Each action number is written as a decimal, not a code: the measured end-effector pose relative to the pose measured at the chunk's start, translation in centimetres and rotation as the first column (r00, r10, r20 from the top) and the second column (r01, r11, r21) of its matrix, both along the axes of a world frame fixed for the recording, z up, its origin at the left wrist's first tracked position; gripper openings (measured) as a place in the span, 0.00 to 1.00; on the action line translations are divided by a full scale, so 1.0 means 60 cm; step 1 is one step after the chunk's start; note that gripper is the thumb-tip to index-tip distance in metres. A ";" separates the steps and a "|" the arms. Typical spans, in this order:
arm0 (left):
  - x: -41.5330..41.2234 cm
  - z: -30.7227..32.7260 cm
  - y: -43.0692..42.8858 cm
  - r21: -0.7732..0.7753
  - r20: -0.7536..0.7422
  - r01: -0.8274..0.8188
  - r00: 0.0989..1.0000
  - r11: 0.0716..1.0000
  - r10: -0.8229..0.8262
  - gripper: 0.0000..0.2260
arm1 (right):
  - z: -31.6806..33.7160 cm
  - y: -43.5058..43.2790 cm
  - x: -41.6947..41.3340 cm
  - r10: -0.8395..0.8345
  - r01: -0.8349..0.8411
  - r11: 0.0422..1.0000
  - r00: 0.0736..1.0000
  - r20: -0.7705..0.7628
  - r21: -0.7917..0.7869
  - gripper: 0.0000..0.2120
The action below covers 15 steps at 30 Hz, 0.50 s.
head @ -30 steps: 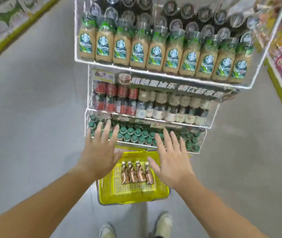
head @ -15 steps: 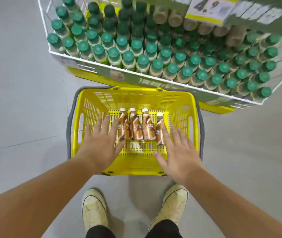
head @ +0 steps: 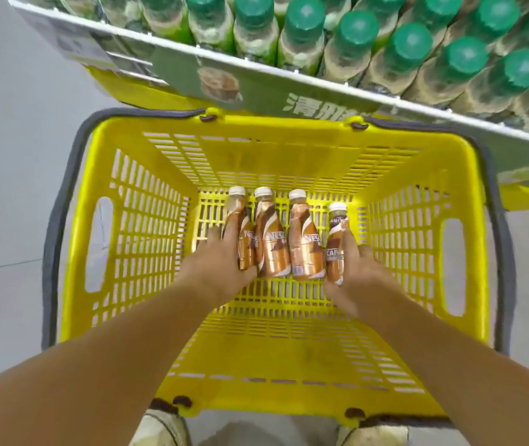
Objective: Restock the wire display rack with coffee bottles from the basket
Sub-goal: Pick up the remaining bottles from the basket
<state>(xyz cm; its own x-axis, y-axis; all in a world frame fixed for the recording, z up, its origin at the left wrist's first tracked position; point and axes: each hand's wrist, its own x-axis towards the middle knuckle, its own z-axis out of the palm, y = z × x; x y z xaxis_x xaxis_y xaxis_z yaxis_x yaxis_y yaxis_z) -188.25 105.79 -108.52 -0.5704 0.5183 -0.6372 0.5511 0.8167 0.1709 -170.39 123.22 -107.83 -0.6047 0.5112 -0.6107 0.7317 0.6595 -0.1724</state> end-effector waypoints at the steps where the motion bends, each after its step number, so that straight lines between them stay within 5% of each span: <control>1: 0.003 -0.004 0.001 0.040 0.015 -0.036 0.999 0.999 0.035 0.46 | -0.009 -0.001 0.001 -0.026 0.025 1.000 0.999 -0.033 -0.009 0.46; 5: 0.009 -0.013 -0.001 0.098 0.061 -0.224 0.974 0.970 0.219 0.46 | -0.034 -0.002 0.008 -0.181 0.173 0.983 0.964 -0.193 -0.057 0.42; 8: -0.005 -0.022 -0.012 0.095 0.055 -0.406 0.914 0.909 0.403 0.36 | -0.043 -0.007 0.017 -0.259 0.249 0.966 0.921 -0.290 -0.070 0.42; 15: -0.022 -0.019 -0.022 0.170 0.146 -0.500 0.865 0.849 0.480 0.17 | -0.039 -0.001 0.004 -0.482 0.454 0.876 0.836 -0.263 -0.163 0.32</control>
